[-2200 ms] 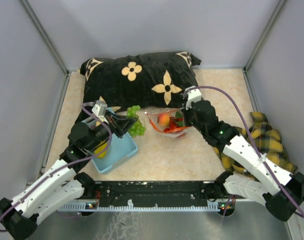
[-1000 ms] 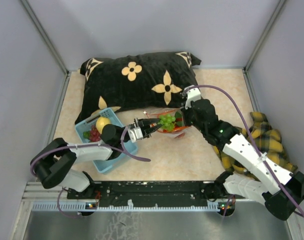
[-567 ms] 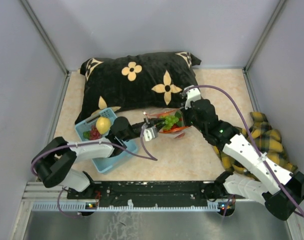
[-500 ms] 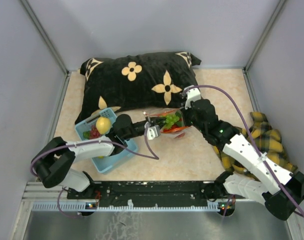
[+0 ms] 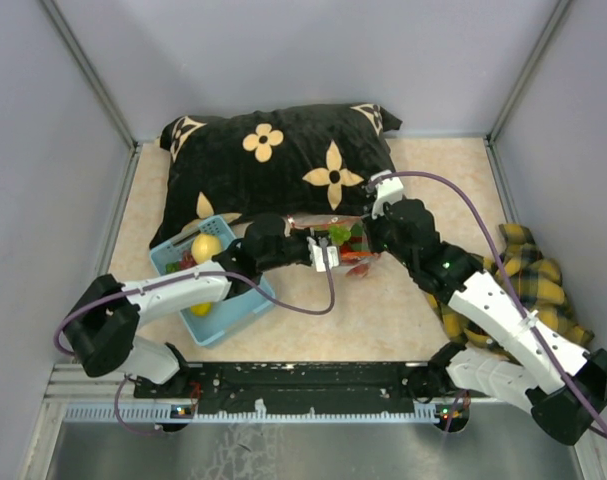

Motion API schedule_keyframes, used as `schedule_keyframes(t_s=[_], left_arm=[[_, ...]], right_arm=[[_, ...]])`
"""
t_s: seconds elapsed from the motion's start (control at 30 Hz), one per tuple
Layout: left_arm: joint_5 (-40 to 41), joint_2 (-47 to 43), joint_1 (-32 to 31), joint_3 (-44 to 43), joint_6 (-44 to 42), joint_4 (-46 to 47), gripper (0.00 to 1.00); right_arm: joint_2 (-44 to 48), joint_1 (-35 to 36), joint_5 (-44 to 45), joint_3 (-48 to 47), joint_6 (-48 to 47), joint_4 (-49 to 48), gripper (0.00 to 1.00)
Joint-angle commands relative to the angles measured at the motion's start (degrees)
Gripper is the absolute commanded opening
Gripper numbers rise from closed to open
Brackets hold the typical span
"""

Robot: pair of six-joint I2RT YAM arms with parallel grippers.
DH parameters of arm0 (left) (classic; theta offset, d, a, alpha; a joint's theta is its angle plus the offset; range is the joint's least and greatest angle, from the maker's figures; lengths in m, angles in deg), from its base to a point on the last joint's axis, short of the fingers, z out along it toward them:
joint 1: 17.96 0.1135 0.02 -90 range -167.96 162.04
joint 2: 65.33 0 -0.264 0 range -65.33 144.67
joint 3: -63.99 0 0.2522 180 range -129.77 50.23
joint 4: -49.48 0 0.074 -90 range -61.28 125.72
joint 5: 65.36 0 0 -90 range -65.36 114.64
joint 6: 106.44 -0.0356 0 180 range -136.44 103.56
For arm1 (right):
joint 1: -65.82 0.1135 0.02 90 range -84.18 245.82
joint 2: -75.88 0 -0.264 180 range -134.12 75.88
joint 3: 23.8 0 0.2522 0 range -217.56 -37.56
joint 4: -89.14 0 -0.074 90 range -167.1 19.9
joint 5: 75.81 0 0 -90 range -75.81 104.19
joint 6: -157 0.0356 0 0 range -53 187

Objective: Place the food in the zip-top bag and seal the zipper
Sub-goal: Place the fake fruit in the zipper food storage bag.

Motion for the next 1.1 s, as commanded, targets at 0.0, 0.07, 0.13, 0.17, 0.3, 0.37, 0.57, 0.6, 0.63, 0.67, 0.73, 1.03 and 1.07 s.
schedule_keyframes(t_s=[0.0, 0.07, 0.13, 0.17, 0.3, 0.37, 0.57, 0.6, 0.63, 0.67, 0.73, 1.03, 1.07], left_arm=[[8.55, 1.26, -0.29, -4.89, -2.9, -9.29, 0.04], [9.74, 1.96, -0.25, -6.29, -2.77, -11.29, 0.09], [9.56, 3.15, -0.24, -7.16, -2.56, -11.59, 0.15], [9.9, 3.97, -0.31, -7.67, -2.31, -11.63, 0.18], [16.05, 7.12, -0.35, -11.0, 2.29, -10.88, 0.3], [18.62, 7.69, -0.66, -12.77, 4.97, -10.82, 0.35], [16.34, 5.76, -2.13, -11.29, 8.33, -8.88, 0.48], [15.85, 5.15, -2.18, -11.03, 9.24, -8.85, 0.5], [15.37, 4.43, -2.35, -11.05, 10.18, -9.23, 0.53], [14.88, 3.68, -2.43, -11.18, 11.01, -9.86, 0.55], [13.92, 1.86, -2.63, -11.24, 12.75, -10.92, 0.56], [11.83, -8.64, -3.2, -8.65, 23.0, -15.25, 0.63], [12.6, -9.64, -3.22, -8.66, 24.97, -15.83, 0.64]], right_arm=[[2.38, 0.63, 0.02, -1.92, -0.14, -3.85, 0.0], [2.53, 0.6, 0.0, -1.69, -0.17, -4.07, 0.0], [2.54, 0.57, -0.36, -1.42, -0.12, -4.43, 0.0], [2.53, 0.57, -0.65, -1.31, -0.04, -4.62, 0.0], [2.35, 0.58, -1.79, -1.27, 0.33, -4.74, 0.0], [2.5, 0.63, -1.81, -1.19, 0.37, -4.74, 0.0], [2.52, 0.57, -1.95, -1.01, 0.47, -5.13, 0.0], [2.52, 0.62, -2.03, -0.94, 0.43, -5.1, 0.0], [2.55, 0.63, -1.95, -1.0, 0.43, -5.03, 0.0], [2.59, 0.6, -1.91, -0.97, 0.45, -5.01, 0.0], [2.62, 0.63, -1.59, -0.99, 0.34, -4.8, 0.0], [1.98, 0.58, -1.09, -1.01, 0.55, -5.22, 0.0], [1.82, 0.57, -1.06, -1.08, 0.46, -5.22, 0.0]])
